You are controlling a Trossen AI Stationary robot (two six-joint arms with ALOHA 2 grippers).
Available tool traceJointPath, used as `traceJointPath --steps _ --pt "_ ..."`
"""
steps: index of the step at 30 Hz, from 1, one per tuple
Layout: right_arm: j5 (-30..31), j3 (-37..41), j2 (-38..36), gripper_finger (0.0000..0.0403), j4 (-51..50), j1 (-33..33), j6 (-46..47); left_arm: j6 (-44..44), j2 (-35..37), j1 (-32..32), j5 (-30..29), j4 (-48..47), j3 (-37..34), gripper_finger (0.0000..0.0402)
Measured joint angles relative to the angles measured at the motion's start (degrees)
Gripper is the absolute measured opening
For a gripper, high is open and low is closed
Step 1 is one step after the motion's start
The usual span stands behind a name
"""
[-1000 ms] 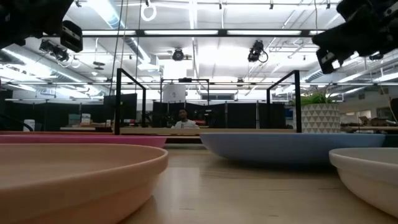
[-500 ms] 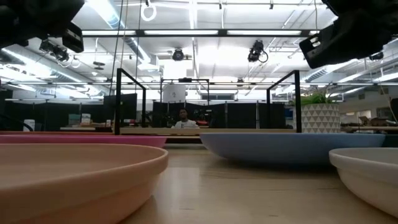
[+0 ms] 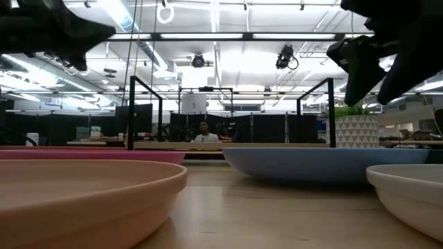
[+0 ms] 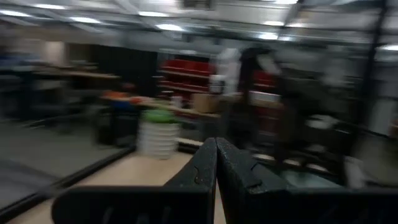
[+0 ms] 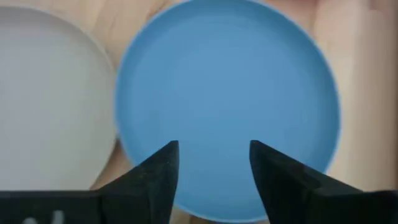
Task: Place and stack plates onto a shelf
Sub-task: Put the blue plate on the shelf
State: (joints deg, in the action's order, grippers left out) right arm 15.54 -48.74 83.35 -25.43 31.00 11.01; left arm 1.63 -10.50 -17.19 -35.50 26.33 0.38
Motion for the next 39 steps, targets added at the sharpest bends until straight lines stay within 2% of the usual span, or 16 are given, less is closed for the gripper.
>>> traceJointPath --steps 3,5,11,18,33,39 --pt "-0.34 -2.42 2.39 0.0214 -2.81 1.59 -0.45 0.02 0.0 0.0 -6.25 0.93 0.01 0.0013" --pt "-0.41 -3.18 3.55 0.0213 -3.47 2.54 -0.5 0.04 0.0 0.01 -8.14 1.81 0.01 0.0013" --pt "-0.4 -3.23 7.2 0.0201 -6.32 4.3 -1.02 0.29 0.0 0.0 -8.18 2.12 0.01 0.0013" --pt "-1.96 -3.2 11.51 0.0182 -6.6 5.08 -4.17 -3.87 0.02 0.0 -8.18 4.54 0.01 0.0013" --pt "2.89 -3.2 13.62 0.0078 -5.84 4.61 -16.02 -3.87 -0.74 0.0 -7.74 2.76 0.01 0.0015" --pt "2.92 -3.23 13.62 0.0052 -5.92 4.01 -16.45 -3.67 -0.76 0.0 -7.33 0.37 0.01 0.0041"
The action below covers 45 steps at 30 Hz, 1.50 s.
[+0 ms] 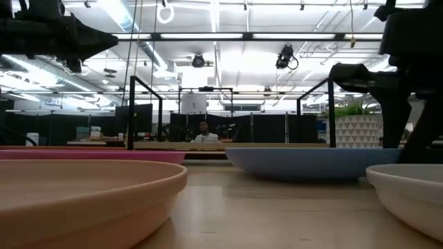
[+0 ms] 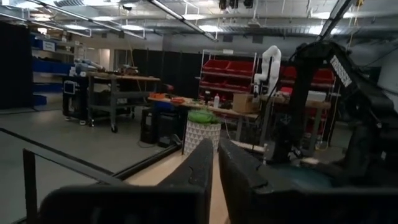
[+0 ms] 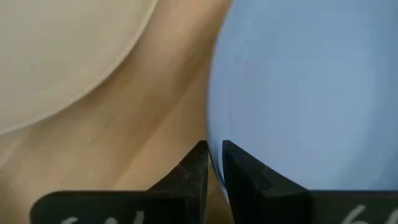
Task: Place and stack plates onto a shelf
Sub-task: Put the blue plate on the shelf
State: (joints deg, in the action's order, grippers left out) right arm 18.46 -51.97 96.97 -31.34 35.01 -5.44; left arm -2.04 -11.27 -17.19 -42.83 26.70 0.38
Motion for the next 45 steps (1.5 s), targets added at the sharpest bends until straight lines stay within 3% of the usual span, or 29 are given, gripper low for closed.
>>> traceJointPath --steps 10,17,24,28,35,39,45 --pt "0.56 -4.53 -0.02 0.0043 -4.1 -0.37 -5.26 1.33 0.02 0.0 1.69 -0.99 0.0 0.0113" --pt "7.27 -9.92 -0.04 0.0043 -13.2 -0.7 -5.47 1.4 0.01 -0.04 2.8 -1.18 0.0 0.0119" --pt "3.77 -10.51 -0.09 0.0044 -12.5 -2.84 -3.73 5.94 0.02 -0.04 7.05 -2.99 0.0 0.0119" --pt "-2.66 -8.93 -0.09 0.0063 -10.11 -3.69 -3.53 8.68 0.02 -0.04 10.66 -3.81 0.0 0.0119" --pt "-2.52 -8.8 -0.09 0.0121 -9.81 -3.22 -1.25 11.79 0.02 -0.04 12.2 -5.94 0.0 0.0119" --pt "-5.78 -8.75 -0.09 0.0152 -9.69 -3.32 -0.32 11.87 0.0 -0.04 12.15 -6.62 0.0 0.0119" --pt "-5.97 -5.34 -0.09 0.0158 -4.77 -3.32 -1.49 11.2 0.02 0.0 12.06 -7.82 0.0 0.0119"
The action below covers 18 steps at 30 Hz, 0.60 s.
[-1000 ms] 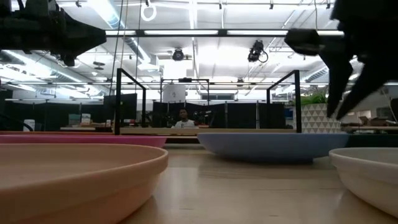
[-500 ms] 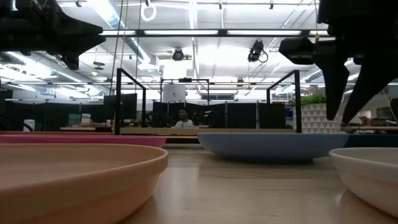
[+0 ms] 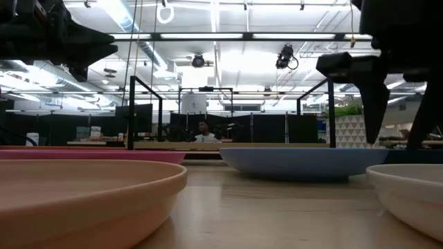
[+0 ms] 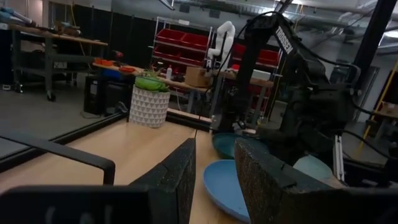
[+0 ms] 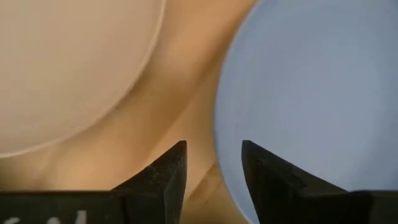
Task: Place and stack plates onto a shelf
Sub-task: Put the blue plate on the shelf
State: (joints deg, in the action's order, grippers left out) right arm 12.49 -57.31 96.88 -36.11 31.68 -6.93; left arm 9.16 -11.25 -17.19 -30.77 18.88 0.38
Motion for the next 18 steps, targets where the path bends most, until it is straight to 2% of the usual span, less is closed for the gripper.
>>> traceJointPath --steps 4,9,18 --pt "2.13 1.8 0.0 0.0144 1.18 -0.23 -1.04 -2.85 -0.01 0.0 -0.59 -0.37 0.0 0.0119" --pt "1.46 3.57 0.02 0.0115 4.29 -1.36 -1.19 -3.46 0.0 0.0 -1.39 -0.68 0.0 0.0119" --pt "0.94 5.1 0.02 0.0046 8.04 -1.62 -3.35 -4.25 -0.02 0.0 -1.42 -2.49 0.0 0.0119"
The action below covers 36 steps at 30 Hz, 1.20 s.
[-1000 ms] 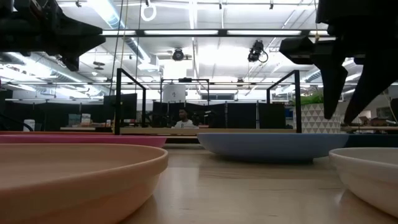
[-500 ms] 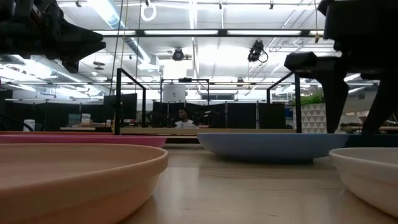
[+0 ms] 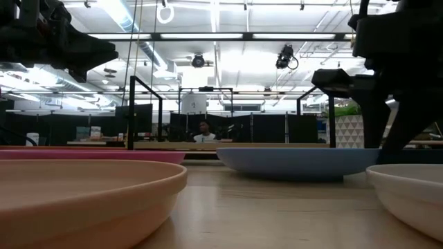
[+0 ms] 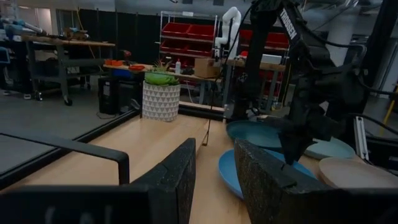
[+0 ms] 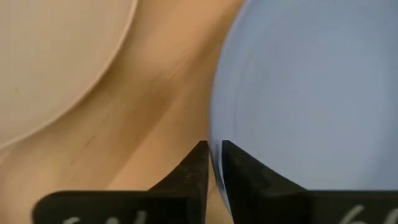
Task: Place and stack plates onto a shelf
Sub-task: Put the blue plate on the shelf
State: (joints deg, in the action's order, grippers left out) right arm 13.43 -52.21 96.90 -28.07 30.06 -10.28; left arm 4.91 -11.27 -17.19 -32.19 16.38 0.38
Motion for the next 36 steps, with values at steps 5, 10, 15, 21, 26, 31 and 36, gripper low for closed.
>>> traceJointPath --steps 5,10,15,21,26,31,36 --pt "-0.02 0.03 0.0 0.0017 0.16 -0.02 -0.86 -0.05 0.0 0.0 -0.11 -0.02 0.0 0.0119" --pt "0.06 -0.01 0.0 0.0017 0.15 0.0 -1.05 -0.22 0.01 0.0 -0.13 -0.02 0.0 0.0119" --pt "0.25 -0.28 0.0 0.0023 0.14 0.0 -1.92 -0.22 0.0 0.0 -0.13 0.0 0.0 0.0119" --pt "0.26 -0.28 0.0 0.0018 0.11 0.0 -2.99 -0.17 0.0 0.0 -0.13 0.0 0.0 0.0119" --pt "1.64 -0.64 0.02 0.0018 -0.64 0.02 -3.76 0.0 0.0 0.0 -0.13 -0.01 0.0 0.0119" --pt "2.41 -3.66 0.02 0.0018 -4.38 0.04 -3.87 0.02 0.0 0.0 -0.13 0.0 0.0 0.0119" --pt "4.06 -7.35 0.02 0.0017 -9.03 0.47 -3.98 -0.02 0.01 0.0 -0.13 -0.01 0.0 0.0119"
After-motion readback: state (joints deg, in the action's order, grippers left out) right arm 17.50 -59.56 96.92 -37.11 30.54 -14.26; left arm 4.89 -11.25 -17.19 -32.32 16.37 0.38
